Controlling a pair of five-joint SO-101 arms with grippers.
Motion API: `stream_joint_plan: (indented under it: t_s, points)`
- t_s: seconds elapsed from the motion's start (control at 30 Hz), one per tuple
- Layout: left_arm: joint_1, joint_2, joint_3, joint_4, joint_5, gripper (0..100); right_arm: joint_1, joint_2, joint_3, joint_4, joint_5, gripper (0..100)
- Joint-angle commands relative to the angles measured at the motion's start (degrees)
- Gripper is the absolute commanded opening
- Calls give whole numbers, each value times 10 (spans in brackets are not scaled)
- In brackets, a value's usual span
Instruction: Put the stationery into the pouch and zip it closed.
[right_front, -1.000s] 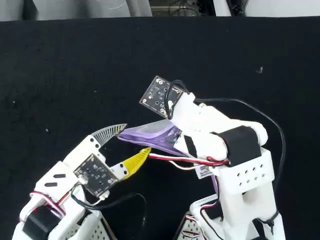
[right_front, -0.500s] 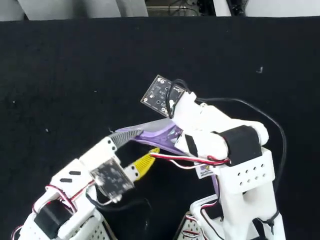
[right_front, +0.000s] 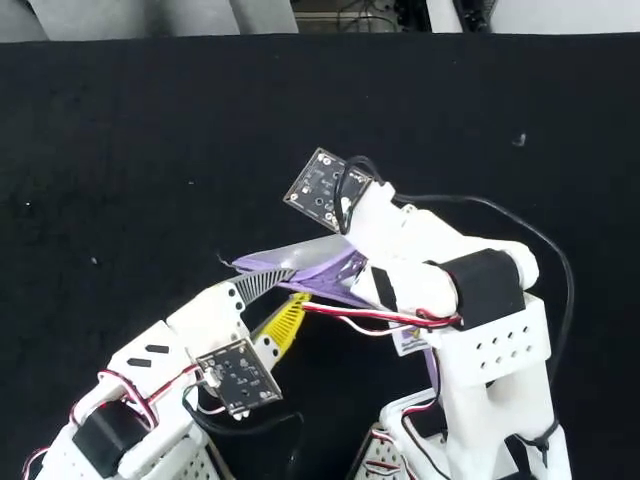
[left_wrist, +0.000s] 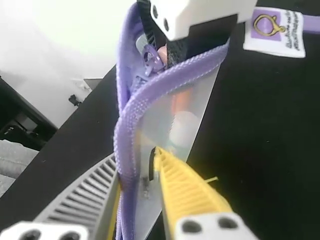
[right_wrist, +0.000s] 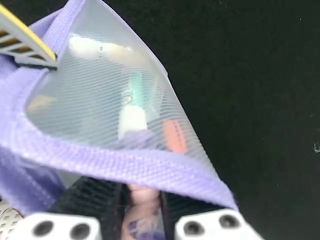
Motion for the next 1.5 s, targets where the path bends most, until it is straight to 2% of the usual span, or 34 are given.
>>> stream_joint_plan:
  t_s: [0.0, 0.27, 0.57, 0.73, 1.07, 1.47]
  points:
    - [3, 4, 4, 13, -2, 69, 3, 1, -1, 12, 4, 11]
    - [-1, 4, 7, 44, -2, 33, 8, 1, -19, 13, 3, 11]
    - [-1, 4, 1, 84, -5, 29, 110, 1, -65, 15, 4, 11]
    - [-25, 4, 2, 79, -6, 29, 159, 1, -68, 15, 40, 11]
    - [-43, 4, 7, 79, -6, 29, 281, 1, -170, 15, 52, 11]
    - [-43, 8, 7, 80, -6, 29, 346, 1, -240, 15, 47, 11]
